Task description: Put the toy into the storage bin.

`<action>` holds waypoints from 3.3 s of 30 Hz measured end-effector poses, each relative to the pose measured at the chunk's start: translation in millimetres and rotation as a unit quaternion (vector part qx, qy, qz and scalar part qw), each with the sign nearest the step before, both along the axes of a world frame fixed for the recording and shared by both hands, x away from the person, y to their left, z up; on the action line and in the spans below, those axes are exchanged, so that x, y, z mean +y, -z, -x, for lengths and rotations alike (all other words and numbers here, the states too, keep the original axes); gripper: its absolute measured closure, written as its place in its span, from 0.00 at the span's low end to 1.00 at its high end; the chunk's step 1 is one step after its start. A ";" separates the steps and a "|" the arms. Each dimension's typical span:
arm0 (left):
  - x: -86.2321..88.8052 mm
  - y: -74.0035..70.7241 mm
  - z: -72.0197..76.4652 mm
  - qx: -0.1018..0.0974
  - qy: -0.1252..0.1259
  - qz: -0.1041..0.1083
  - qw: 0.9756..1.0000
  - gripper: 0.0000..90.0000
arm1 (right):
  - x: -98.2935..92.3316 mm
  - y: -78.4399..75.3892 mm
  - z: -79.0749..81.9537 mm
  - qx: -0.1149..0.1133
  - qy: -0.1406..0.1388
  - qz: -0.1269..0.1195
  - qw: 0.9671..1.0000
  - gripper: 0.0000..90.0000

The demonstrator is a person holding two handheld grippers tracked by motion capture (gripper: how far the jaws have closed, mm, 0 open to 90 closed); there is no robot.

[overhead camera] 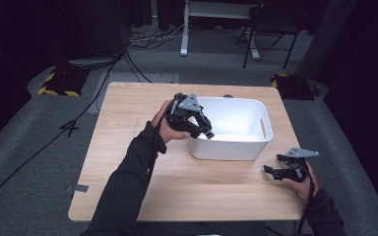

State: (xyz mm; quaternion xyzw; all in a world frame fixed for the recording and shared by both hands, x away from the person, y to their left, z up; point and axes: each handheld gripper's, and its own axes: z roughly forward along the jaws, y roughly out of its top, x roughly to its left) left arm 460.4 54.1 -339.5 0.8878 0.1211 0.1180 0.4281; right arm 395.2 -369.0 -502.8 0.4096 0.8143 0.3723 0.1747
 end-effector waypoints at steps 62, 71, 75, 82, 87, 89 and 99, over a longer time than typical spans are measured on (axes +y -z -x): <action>-21.4 20.4 -28.4 0.092 0.021 -0.136 0.986 0.27 | 0.6 0.2 0.3 -0.002 -0.006 0.005 1.000 0.21; -22.2 24.9 -29.0 0.093 0.018 -0.137 0.986 0.27 | 0.8 0.1 0.6 -0.002 -0.006 0.005 1.000 0.21; -22.7 24.8 -28.4 0.099 0.018 -0.139 0.985 0.27 | 0.8 0.3 0.5 -0.003 -0.008 0.007 1.000 0.21; -18.3 23.6 -27.1 0.092 0.005 -0.123 0.988 0.25 | 1.3 0.3 0.7 -0.003 -0.008 0.007 1.000 0.21; -15.1 23.0 -25.4 0.089 0.013 -0.111 0.990 0.25 | 1.2 0.2 0.6 -0.003 -0.009 0.008 1.000 0.21; -13.9 22.0 -24.4 0.082 0.009 -0.106 0.991 0.25 | 1.4 0.2 0.7 -0.003 -0.008 0.008 1.000 0.21; -11.3 20.8 -24.1 0.076 -0.002 -0.105 0.992 0.26 | 1.3 0.2 0.6 -0.003 -0.009 0.008 1.000 0.21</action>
